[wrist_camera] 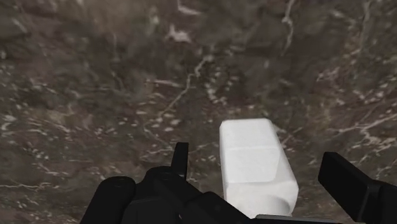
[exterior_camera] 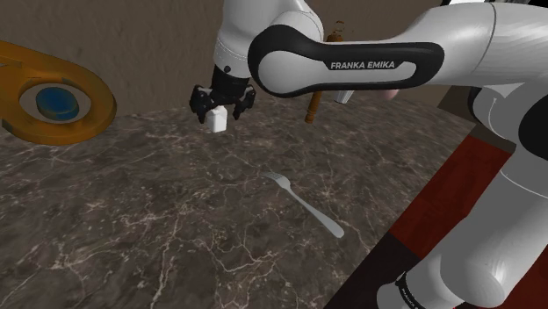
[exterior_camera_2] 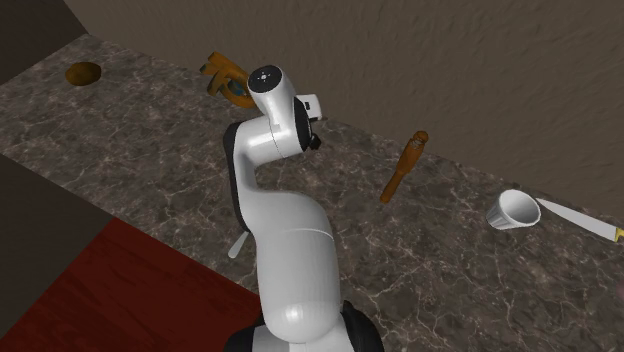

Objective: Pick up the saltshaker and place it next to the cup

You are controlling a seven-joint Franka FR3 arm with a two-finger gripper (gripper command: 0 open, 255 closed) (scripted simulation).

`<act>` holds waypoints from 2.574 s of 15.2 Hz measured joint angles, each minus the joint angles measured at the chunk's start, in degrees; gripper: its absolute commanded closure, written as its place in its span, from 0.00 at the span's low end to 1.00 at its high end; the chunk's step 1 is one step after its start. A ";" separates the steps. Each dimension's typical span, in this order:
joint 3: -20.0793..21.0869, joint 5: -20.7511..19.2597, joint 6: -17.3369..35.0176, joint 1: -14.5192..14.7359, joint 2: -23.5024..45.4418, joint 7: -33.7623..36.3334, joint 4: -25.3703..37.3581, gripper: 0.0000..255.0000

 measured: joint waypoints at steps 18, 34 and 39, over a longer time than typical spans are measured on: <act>0.17 0.06 -3.00 0.34 0.38 -0.49 3.35 1.00; 0.74 -1.22 -16.51 2.64 3.65 -2.44 19.70 1.00; 0.93 -3.00 -21.80 4.66 6.39 -2.67 27.29 1.00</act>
